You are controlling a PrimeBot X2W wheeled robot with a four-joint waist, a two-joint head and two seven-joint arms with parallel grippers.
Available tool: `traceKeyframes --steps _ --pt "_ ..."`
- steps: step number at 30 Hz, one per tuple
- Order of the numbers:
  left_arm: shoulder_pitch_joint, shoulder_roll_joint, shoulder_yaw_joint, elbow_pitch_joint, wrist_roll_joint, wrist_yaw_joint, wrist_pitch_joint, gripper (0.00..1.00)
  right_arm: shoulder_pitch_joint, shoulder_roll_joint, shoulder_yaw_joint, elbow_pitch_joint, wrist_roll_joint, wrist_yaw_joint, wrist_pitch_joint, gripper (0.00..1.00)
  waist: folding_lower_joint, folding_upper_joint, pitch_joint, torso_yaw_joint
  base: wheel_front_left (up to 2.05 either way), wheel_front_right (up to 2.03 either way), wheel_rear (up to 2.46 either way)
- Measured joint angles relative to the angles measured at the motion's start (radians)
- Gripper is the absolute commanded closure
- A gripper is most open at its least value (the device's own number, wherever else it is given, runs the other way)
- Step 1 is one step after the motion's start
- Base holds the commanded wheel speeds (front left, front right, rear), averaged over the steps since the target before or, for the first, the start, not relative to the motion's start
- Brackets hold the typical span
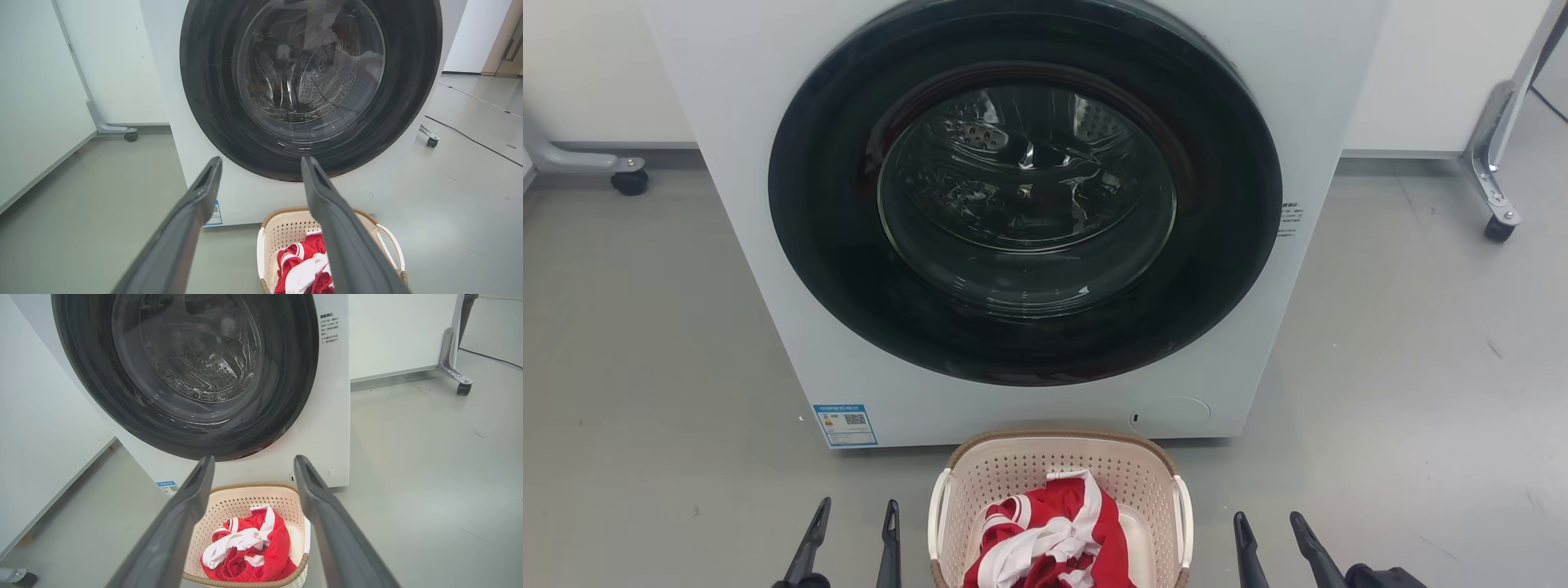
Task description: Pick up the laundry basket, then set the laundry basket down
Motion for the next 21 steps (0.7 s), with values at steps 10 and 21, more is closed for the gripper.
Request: traceKeyframes --steps 10,21 --pt "0.012 -0.003 -0.02 -0.003 0.162 0.026 -0.036 0.0 0.009 0.0 0.044 -0.01 -0.149 -0.027 -0.038 0.0 0.0 0.0 0.005 0.001 0.0 0.0 0.0" --pt "0.014 -0.014 -0.003 0.007 0.111 0.026 -0.036 0.0 0.009 0.001 0.036 -0.009 -0.154 -0.027 -0.038 0.0 0.0 0.0 0.008 0.001 0.0 0.0 0.0"
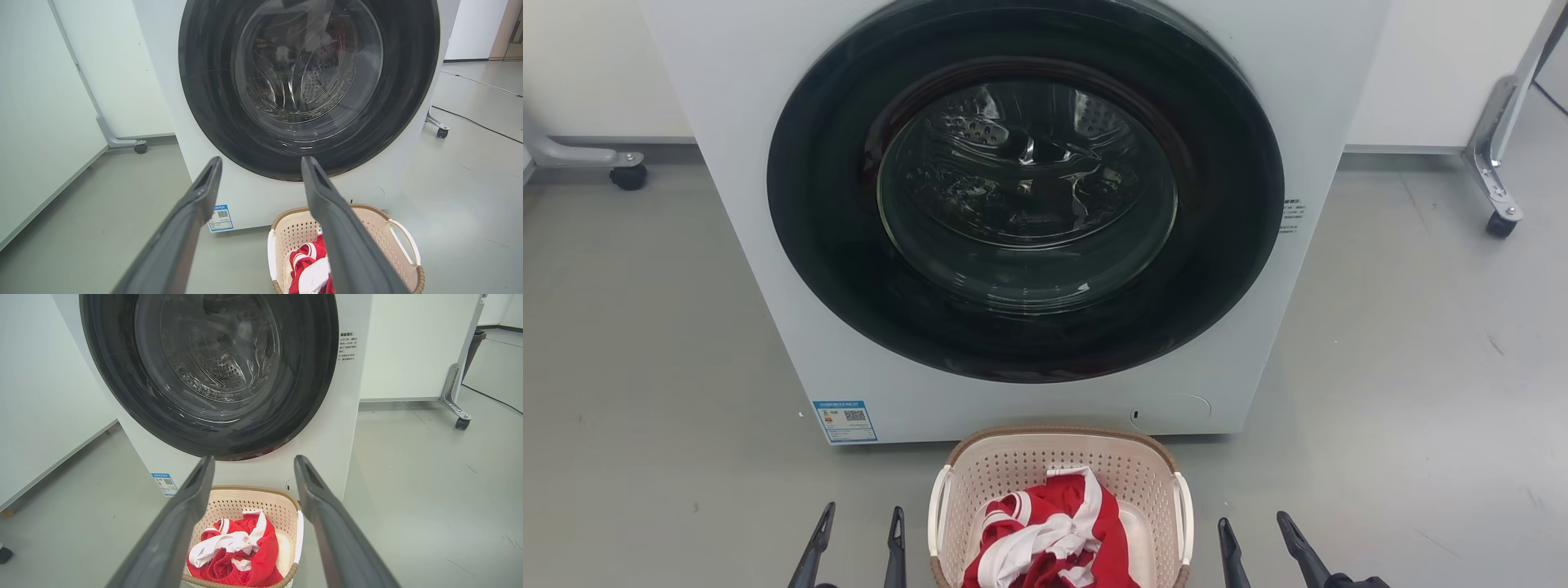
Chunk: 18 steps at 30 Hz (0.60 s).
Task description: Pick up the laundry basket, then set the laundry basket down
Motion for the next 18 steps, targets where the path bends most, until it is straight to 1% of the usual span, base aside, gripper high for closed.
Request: traceKeyframes --steps 18 --pt "0.0 -0.004 0.002 0.02 -0.019 0.0 0.0 0.0 0.008 0.003 -0.012 0.002 0.0 0.002 0.0 0.0 0.0 0.0 0.004 0.001 0.0 0.0 0.0"
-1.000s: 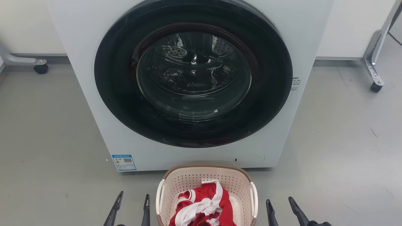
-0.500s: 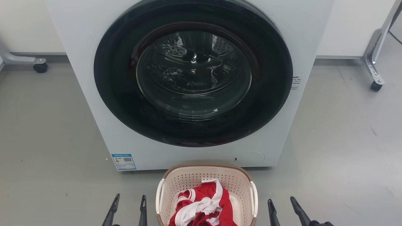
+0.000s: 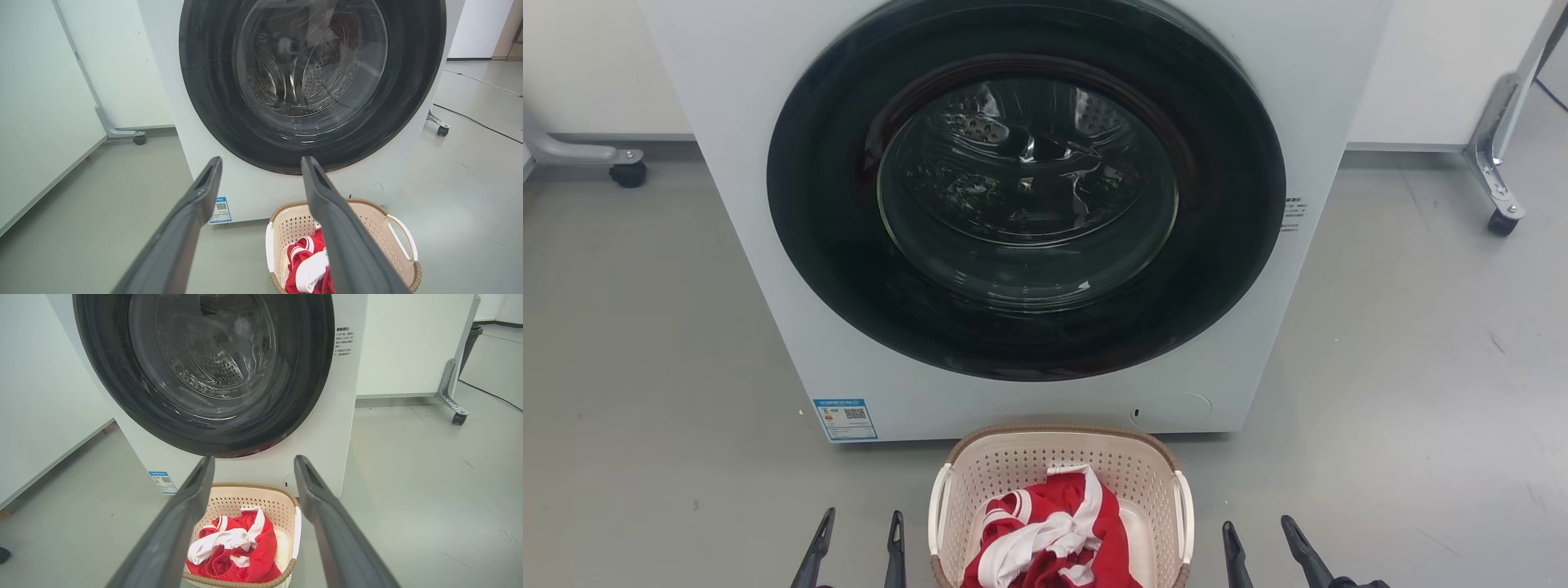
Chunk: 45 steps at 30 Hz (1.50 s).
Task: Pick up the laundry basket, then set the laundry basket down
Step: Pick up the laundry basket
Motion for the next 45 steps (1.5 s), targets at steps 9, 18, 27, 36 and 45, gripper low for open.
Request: traceKeyframes --steps 9,18,27,36,45 --pt "0.0 -0.001 -0.001 0.003 -0.006 0.0 0.0 0.0 0.0 0.001 -0.005 0.001 0.0 0.002 0.0 0.0 0.0 0.0 0.005 0.0 0.0 0.0 0.0" --pt "0.0 -0.002 0.0 -0.009 -0.006 0.0 0.0 0.0 0.0 0.004 -0.01 -0.013 -0.008 0.009 0.0 0.0 0.0 0.0 0.039 -0.001 0.0 0.0 0.0" --pt "-0.027 -0.004 0.007 -0.025 -0.006 0.0 0.0 0.0 -0.045 0.005 -0.013 -0.035 -0.017 0.018 0.0 0.0 0.0001 0.0 0.112 -0.003 0.0 0.0 0.0" --pt "-0.12 -0.005 0.007 -0.029 -0.005 0.0 0.0 0.0 -0.141 0.005 -0.029 -0.041 -0.027 0.019 0.0 0.0 0.0001 0.0001 0.223 -0.009 0.0 0.0 0.0" --pt "-0.239 -0.009 0.001 0.002 -0.005 -0.001 0.0 0.0 -0.235 0.004 -0.053 -0.013 -0.036 0.028 -0.003 0.0 0.0002 0.0001 0.336 -0.016 0.0 0.0 0.0"
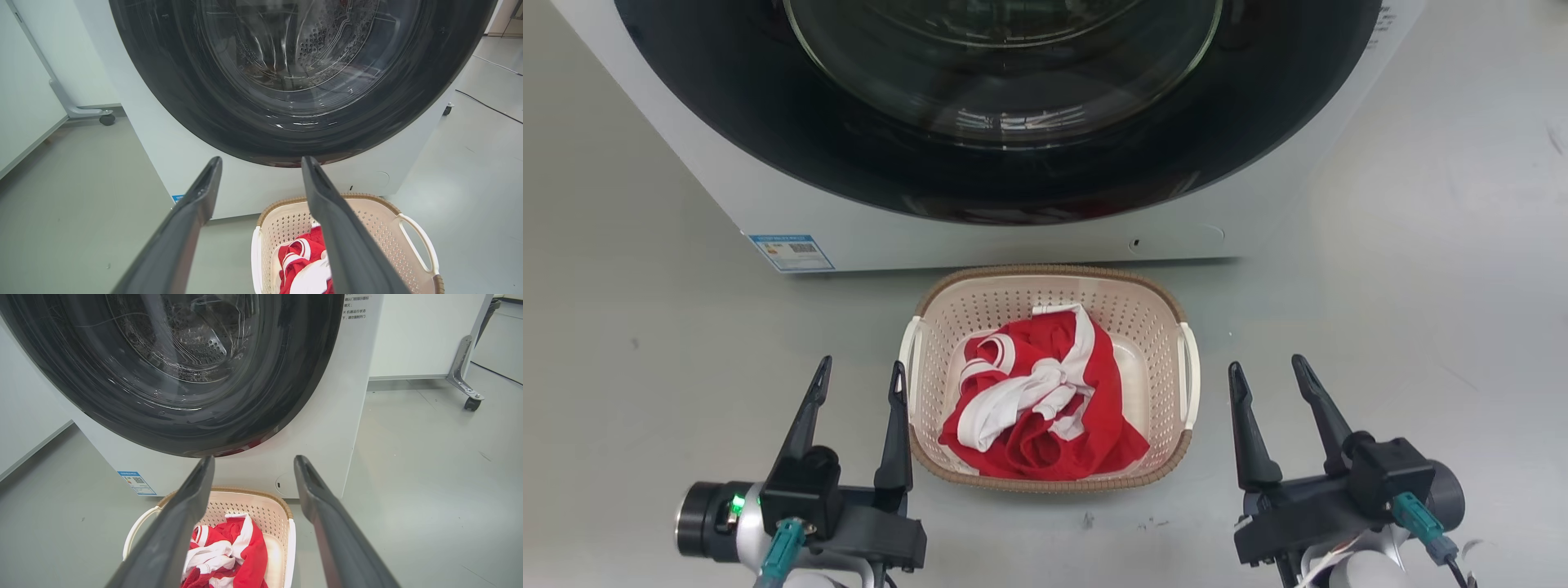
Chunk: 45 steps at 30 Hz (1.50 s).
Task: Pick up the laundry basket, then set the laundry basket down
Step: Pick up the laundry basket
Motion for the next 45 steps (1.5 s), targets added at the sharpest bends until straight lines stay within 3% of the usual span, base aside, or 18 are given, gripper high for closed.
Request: traceKeyframes --steps 30,45 --pt "-0.442 -0.002 0.032 0.302 0.001 -0.027 0.062 0.0 -0.462 -0.003 -0.067 0.283 -0.01 0.015 -0.004 0.0 0.0 0.0001 0.461 -0.001 0.0 0.0 0.0" --pt "-0.554 -0.01 0.033 0.482 -0.021 -0.043 0.049 0.0 -0.551 -0.004 -0.074 0.457 -0.006 0.015 -0.004 0.0 -0.0001 0.0 0.595 0.027 0.0 0.0 0.0"
